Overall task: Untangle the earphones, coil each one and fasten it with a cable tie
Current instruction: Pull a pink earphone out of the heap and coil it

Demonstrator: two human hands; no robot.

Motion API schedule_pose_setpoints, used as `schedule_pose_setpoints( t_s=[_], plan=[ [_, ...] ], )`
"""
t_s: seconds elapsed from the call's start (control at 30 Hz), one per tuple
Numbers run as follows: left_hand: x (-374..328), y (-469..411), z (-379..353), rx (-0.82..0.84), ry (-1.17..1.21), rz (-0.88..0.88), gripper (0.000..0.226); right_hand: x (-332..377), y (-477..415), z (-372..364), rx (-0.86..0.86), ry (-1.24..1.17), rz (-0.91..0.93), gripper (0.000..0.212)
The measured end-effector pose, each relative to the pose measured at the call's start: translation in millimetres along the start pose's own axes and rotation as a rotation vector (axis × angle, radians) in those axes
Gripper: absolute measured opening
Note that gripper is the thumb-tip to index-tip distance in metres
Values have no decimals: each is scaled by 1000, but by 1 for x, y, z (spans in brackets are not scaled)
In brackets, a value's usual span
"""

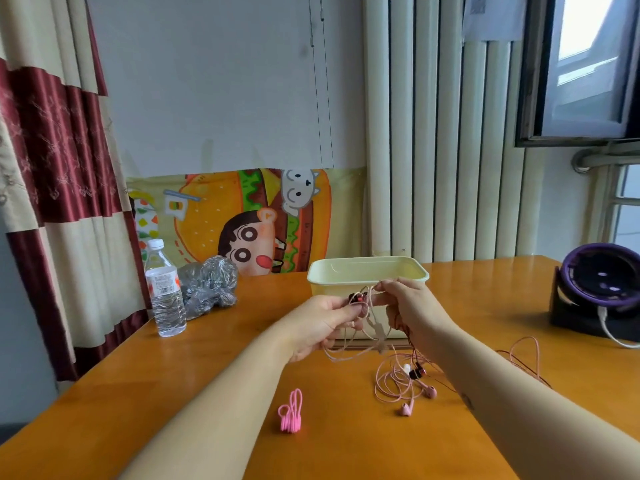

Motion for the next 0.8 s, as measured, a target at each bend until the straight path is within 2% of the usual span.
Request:
schedule_pose_setpoints(
  t_s=[0.1,0.2,0.33,0.4,0.43,0.57,0.67,0.8],
  plan=[
    [-1,-2,2,-36,48,-10,24,-11,0,-1,12,-181,-164,21],
    [2,-2,3,-6,130,29,30,-18,5,-7,45,-388,-296,24],
    [2,-3,15,-115,57,16,36,-16,7,-6,24,-552,-273,23],
    [1,-4,27,-209,112,2,35,-13,7,-3,-11,-548,-249,27],
    [2,-4,33,-245,159,0,34,-13,6,1,-29,-468,-223,29],
    [0,-5,53,-346,359,-7,36,-21,0,18,-6,139,-91,26],
    [-7,-6,67,-406,522,-29,37,-41,-6,27,87,590,-116,27],
    [-22,-4,67,-368,486,-53,32,-74,-14,35,185,1127,-158,24]
  ],
)
Point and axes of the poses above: each hand's wrist, its own y-axis away from the middle knuckle, its own z-axis out of the back of the hand, x = y × z, the point moved 7 cm from there along -y, towards the middle knuckle, and after that the axes turned 5 degrees about -x, right-handed, at the moved point
